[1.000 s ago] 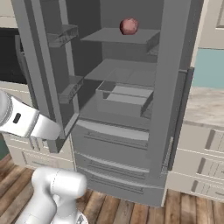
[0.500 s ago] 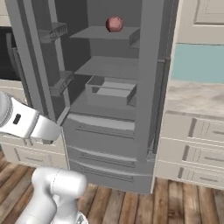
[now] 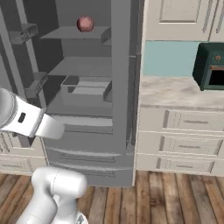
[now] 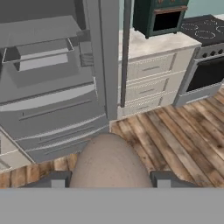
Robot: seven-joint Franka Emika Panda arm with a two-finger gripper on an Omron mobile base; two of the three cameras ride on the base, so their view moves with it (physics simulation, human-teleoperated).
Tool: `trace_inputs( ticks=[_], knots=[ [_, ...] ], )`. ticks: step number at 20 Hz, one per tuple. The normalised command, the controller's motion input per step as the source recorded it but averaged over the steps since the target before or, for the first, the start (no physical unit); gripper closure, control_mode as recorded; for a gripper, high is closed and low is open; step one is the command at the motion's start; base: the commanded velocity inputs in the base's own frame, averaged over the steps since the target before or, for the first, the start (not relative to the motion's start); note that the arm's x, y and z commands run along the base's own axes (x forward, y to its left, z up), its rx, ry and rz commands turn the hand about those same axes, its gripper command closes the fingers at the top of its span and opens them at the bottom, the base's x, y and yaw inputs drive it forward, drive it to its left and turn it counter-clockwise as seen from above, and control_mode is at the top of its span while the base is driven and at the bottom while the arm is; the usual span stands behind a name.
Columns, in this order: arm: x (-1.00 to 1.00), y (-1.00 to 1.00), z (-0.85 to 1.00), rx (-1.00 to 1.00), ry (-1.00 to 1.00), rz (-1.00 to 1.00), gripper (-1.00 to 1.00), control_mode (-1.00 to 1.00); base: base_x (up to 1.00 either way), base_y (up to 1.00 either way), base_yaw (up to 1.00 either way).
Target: Pick the egg and butter from the fridge and place them by the bowl for mixing.
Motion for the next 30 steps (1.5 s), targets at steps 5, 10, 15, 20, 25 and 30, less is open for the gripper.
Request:
trace_inputs(
  ticks=[5,10,15,20,25,30],
  knots=[
    [0.0,0.0,0.0,0.0,0.0,0.0,1.0,1.0,0.1,-0.07,-0.5],
    [0.0,0.0,0.0,0.0,0.0,0.0,1.0,1.0,0.23,0.0,-0.52],
    [0.0,0.0,0.0,0.0,0.0,0.0,1.0,1.0,0.51,0.0,-0.51],
    [0.0,0.0,0.0,0.0,0.0,0.0,1.0,1.0,0.79,0.0,-0.42],
    [0.0,0.0,0.0,0.0,0.0,0.0,1.0,1.0,0.92,-0.07,-0.32],
    [0.0,0.0,0.0,0.0,0.0,0.0,1.0,1.0,0.63,-0.71,-0.13]
  ],
)
